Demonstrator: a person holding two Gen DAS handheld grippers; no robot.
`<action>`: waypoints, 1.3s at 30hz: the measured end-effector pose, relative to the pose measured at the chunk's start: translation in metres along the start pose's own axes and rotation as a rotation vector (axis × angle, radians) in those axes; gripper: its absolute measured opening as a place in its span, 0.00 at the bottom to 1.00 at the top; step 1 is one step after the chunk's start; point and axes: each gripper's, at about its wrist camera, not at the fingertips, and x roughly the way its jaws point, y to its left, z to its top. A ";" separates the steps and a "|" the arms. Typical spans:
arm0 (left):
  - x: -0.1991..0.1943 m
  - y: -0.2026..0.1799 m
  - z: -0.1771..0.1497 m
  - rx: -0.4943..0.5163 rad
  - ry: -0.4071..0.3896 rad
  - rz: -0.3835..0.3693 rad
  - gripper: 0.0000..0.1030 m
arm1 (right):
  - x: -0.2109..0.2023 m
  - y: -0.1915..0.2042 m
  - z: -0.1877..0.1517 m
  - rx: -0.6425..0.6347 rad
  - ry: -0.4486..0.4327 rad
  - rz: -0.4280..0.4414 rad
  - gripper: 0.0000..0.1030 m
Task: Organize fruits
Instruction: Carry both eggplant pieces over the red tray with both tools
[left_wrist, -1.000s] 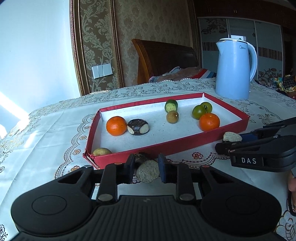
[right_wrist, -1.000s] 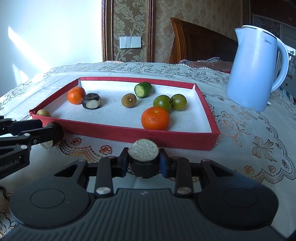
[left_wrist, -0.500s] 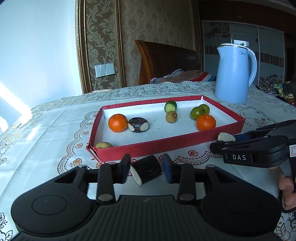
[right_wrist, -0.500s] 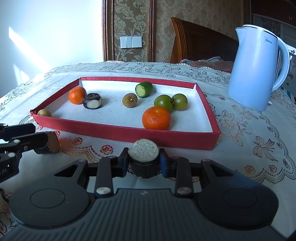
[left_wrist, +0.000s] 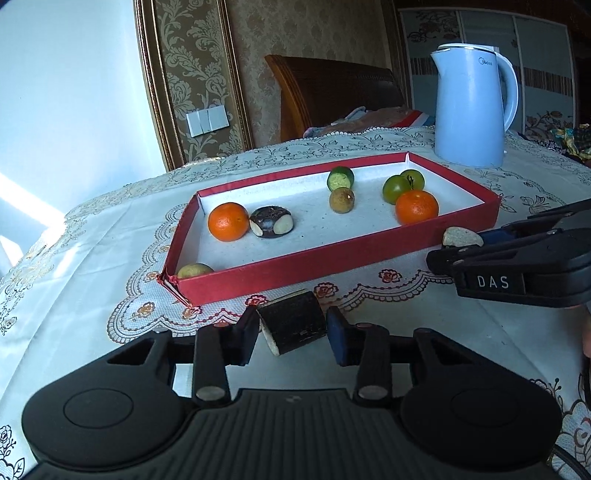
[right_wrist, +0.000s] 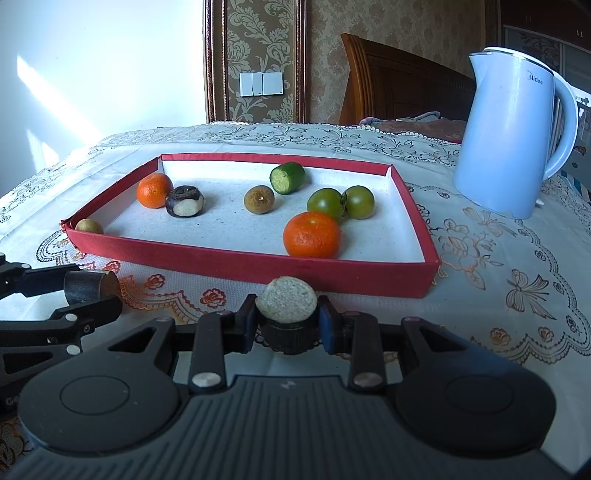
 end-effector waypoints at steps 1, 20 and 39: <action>0.000 0.004 0.000 -0.019 -0.002 -0.017 0.37 | 0.000 0.000 0.000 0.000 0.000 0.000 0.30; -0.021 0.014 0.024 -0.043 -0.099 -0.014 0.36 | -0.019 0.003 0.016 0.000 -0.075 0.013 0.30; 0.075 0.040 0.082 -0.158 -0.037 0.072 0.36 | 0.068 0.010 0.084 0.011 -0.040 -0.068 0.30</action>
